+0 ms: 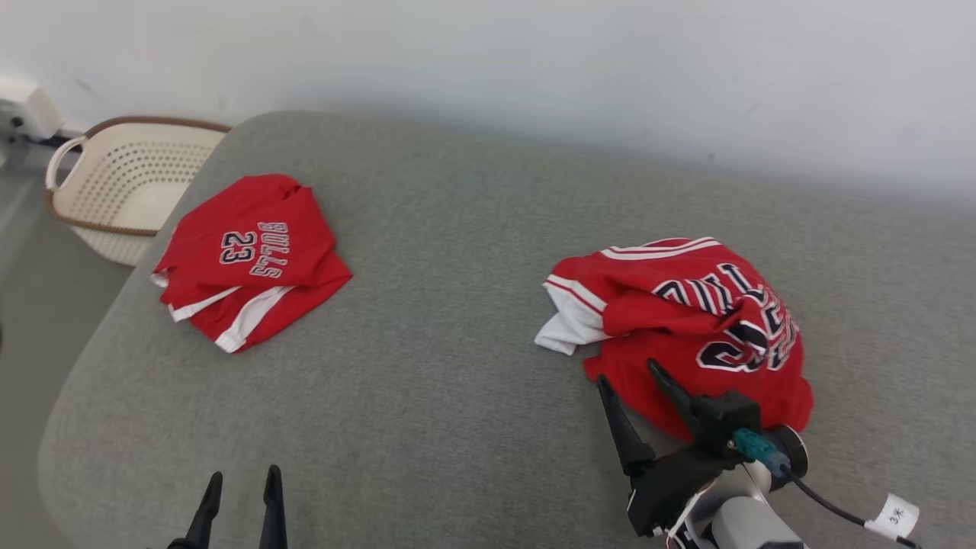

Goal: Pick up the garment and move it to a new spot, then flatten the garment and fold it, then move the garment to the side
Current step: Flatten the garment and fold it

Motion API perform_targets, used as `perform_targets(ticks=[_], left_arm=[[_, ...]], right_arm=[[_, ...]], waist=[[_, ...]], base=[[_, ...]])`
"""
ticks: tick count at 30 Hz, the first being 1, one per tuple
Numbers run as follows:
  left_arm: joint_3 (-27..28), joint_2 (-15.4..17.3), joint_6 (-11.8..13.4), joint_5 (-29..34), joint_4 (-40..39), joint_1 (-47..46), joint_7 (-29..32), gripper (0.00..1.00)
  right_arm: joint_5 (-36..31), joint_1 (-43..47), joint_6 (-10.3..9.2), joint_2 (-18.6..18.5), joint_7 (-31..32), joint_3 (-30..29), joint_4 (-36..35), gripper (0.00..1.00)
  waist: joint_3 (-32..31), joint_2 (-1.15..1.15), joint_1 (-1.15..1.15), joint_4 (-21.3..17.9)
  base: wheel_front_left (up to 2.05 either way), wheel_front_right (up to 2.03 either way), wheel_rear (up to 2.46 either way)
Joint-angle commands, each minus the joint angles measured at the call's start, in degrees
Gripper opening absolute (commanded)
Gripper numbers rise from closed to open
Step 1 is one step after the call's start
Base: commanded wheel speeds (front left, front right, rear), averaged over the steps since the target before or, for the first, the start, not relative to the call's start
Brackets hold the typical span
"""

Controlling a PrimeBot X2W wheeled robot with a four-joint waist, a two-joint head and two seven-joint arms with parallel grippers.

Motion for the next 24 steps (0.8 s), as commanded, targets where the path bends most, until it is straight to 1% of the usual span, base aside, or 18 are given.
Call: perform_targets(ticks=[1, 7, 13, 22, 23, 24], left_arm=[[-0.40, -0.02, 0.16, -0.30, 0.37, -0.35, -0.07, 1.00], [-2.37, -0.03, 0.63, -2.40, 0.76, -0.69, -0.07, 1.00], [-4.66, 0.01, 1.14, -3.17, 0.96, -1.07, -0.07, 1.00], [-6.36, 0.00, 1.70, -4.50, 1.47, -1.80, -0.07, 1.00], [-6.62, 0.00, 1.71, -4.68, 1.53, -1.94, -0.07, 1.00], [-7.06, -0.02, 1.62, -4.93, 1.59, -2.07, -0.07, 1.00]], right_arm=[[-0.30, -1.24, 0.04, 0.33, -0.05, -0.21, 1.43, 1.00], [0.36, -6.48, 0.04, 1.08, -0.06, -1.06, 8.51, 1.00], [-0.94, -10.21, 0.04, 1.97, -0.05, -6.97, 13.83, 1.00], [-7.18, -12.74, 0.04, 2.45, -0.05, -11.91, 15.80, 1.00], [-8.12, -13.00, 0.04, 2.44, -0.05, -12.52, 16.41, 0.91], [-8.81, -13.36, 0.04, 2.43, -0.05, -13.42, 17.18, 0.63]], waist=[[2.10, 0.00, 0.00, 3.53], [4.08, 0.00, 0.00, 6.67], [5.58, 0.00, 0.00, 9.33], [7.23, 0.00, 0.00, 11.42], [7.39, 0.00, 0.00, 11.61], [7.53, 0.00, 0.00, 11.86]], base=[[0.00, 0.00, 0.00], [0.00, 0.00, 0.00], [0.00, 0.00, 0.00], [0.00, 0.00, 0.00], [0.00, 0.00, 0.00], [0.00, 0.00, 0.00]])
